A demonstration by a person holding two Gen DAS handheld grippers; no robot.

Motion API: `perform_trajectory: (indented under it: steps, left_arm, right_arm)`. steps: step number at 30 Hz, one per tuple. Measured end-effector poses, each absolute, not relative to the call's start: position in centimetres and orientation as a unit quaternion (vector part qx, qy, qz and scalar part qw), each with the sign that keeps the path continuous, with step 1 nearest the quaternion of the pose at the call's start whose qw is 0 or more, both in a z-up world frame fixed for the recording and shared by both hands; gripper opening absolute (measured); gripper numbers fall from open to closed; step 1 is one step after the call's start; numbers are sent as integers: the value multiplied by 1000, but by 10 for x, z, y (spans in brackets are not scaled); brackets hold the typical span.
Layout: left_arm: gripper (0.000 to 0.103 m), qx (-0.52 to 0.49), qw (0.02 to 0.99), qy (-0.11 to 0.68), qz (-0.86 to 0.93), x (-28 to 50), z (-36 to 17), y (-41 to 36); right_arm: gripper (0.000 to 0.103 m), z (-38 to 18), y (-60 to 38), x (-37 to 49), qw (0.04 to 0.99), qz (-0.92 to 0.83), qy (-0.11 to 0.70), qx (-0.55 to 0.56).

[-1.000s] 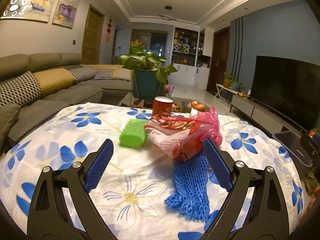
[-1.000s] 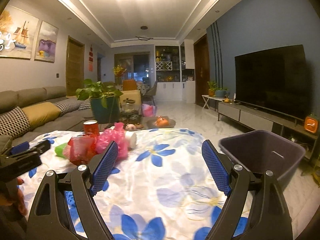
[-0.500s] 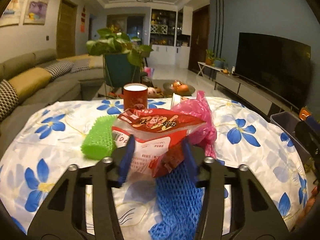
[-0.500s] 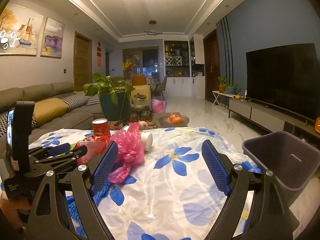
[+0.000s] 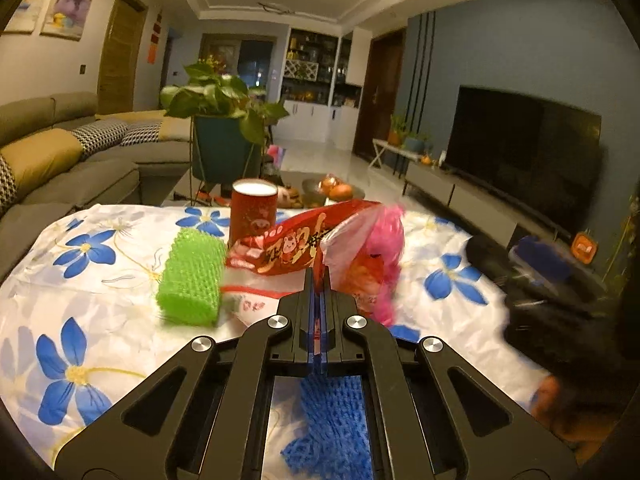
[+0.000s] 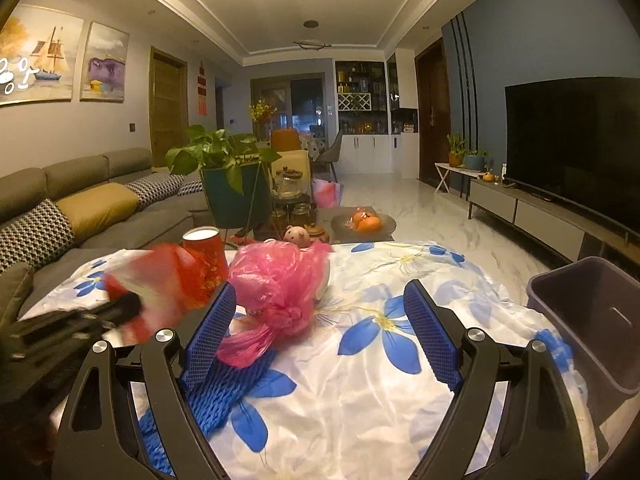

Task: Collect trash
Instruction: 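Grasp the red-and-white snack bag with the left tool while the right tool grasps a pink bag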

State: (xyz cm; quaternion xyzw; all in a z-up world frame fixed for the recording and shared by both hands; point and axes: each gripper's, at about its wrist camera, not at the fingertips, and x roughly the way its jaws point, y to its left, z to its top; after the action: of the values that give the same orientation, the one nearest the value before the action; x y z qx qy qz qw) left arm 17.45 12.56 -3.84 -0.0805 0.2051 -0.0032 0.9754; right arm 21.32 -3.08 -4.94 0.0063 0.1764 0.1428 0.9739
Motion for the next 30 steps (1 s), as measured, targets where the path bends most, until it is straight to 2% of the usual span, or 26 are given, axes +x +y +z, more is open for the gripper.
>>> perform_trajectory:
  steps: [9,13,17,24,27,30]
  left_arm:
    - [1,-133,982,126,46,133,3,161]
    - [1,-124,983,105,91,127,12,175]
    - [1,-136,977,115,120,132,3,193]
    - [1,-148,973,126,126,140,-6,203]
    - [1,-148,972,131,125,143,-9,202]
    - [1,-148,972,135,123,143,-12,202]
  right_arm:
    - [83,-54,-8,239,968,154,199,2]
    - [83,-56,7,254,965,161,205,-2]
    - [76,-62,25,275,963,155,220,-13]
    - [53,-82,38,298,953,160,257,-27]
    - [22,-85,44,299,944,184,270,-34]
    - [12,-84,43,295,941,204,269,-32]
